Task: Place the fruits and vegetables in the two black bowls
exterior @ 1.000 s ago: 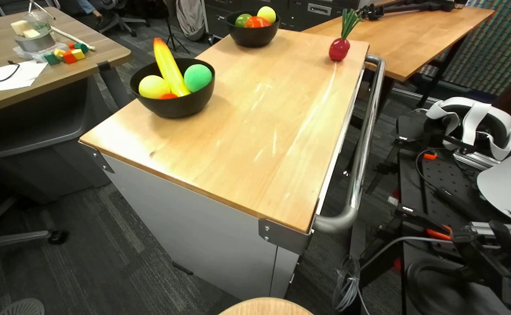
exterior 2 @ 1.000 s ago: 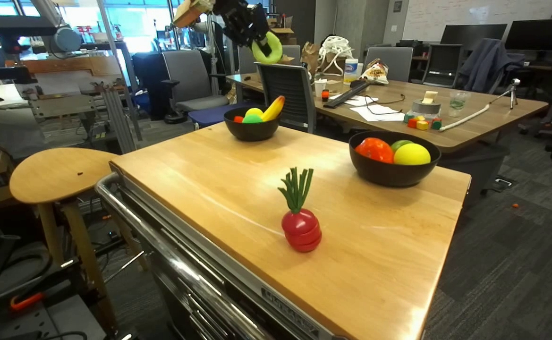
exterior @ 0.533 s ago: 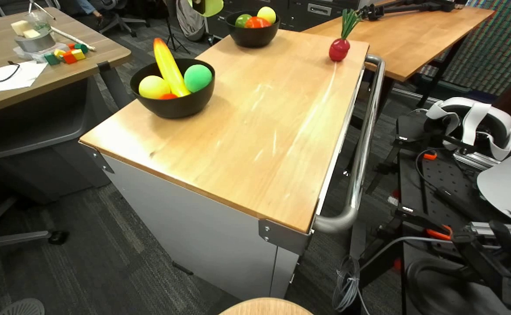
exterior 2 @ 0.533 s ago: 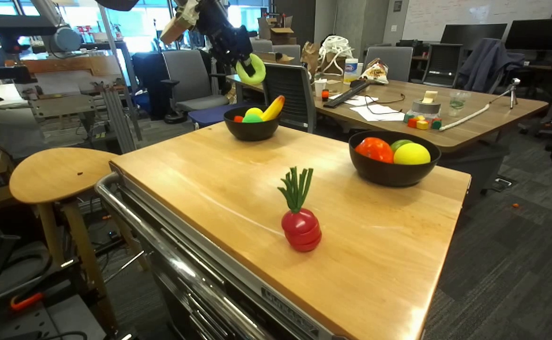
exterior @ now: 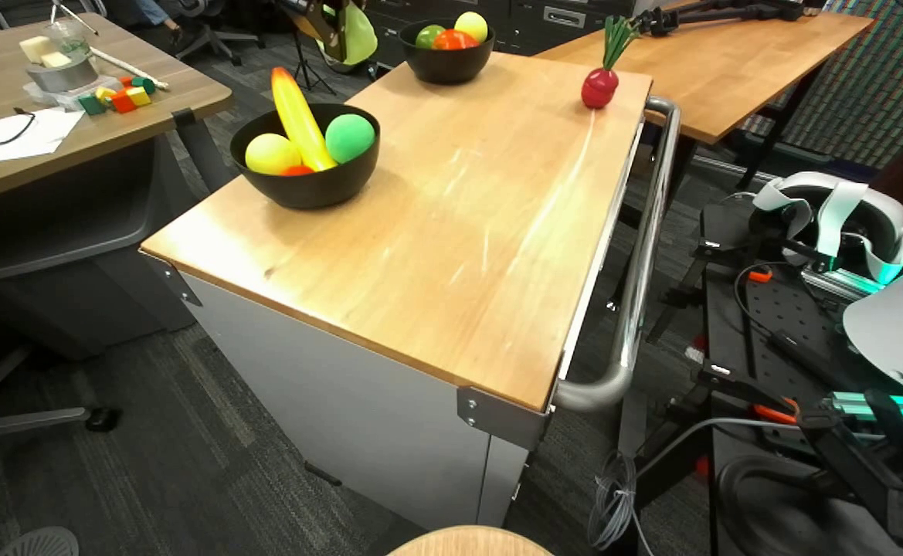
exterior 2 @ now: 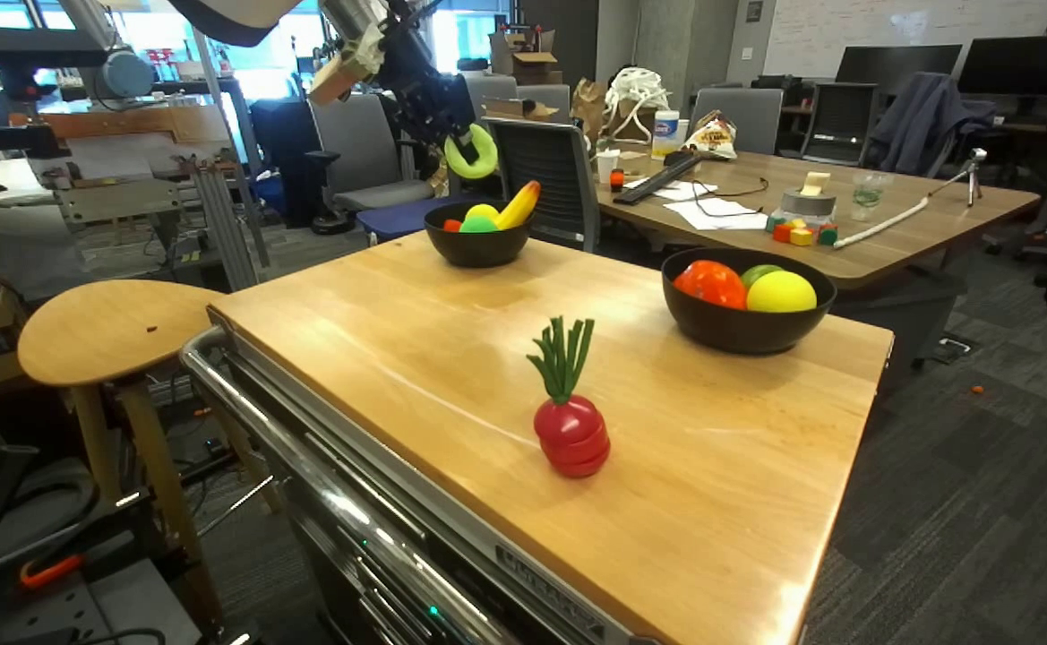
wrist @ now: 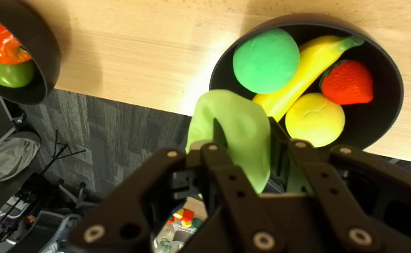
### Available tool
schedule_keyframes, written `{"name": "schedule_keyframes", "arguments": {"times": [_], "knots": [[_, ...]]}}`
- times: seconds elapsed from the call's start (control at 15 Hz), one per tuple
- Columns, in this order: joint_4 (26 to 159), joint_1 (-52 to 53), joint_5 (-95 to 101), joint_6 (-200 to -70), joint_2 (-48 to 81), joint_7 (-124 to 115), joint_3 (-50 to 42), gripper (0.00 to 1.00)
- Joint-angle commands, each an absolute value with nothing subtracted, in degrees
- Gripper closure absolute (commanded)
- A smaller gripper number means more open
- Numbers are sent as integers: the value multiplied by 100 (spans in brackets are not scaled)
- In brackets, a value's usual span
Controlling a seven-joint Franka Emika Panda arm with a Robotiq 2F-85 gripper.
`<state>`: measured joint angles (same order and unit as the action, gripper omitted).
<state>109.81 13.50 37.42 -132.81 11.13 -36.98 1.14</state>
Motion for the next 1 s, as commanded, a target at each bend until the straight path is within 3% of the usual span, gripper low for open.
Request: {"name": "schedule_keyframes", "arguments": {"times": [0.0,0.07,0.2,0.27,0.6,0.8,0.87,0.93], "knots": [[10598,1300,3808,-13300,1376,-3519,199,92],[10582,1306,3772,-13278,1396,-3455,206,46],[10608,1311,3750,-13264,1377,-3335,213,45],[10659,1298,3695,-13287,1332,-3225,226,40],[11382,1161,3118,-13483,567,-2259,349,0],[12183,916,2111,-13891,-266,-925,426,0],[11462,1050,2559,-13544,462,-1595,404,0],[11690,964,2349,-13625,205,-1290,436,0]]}}
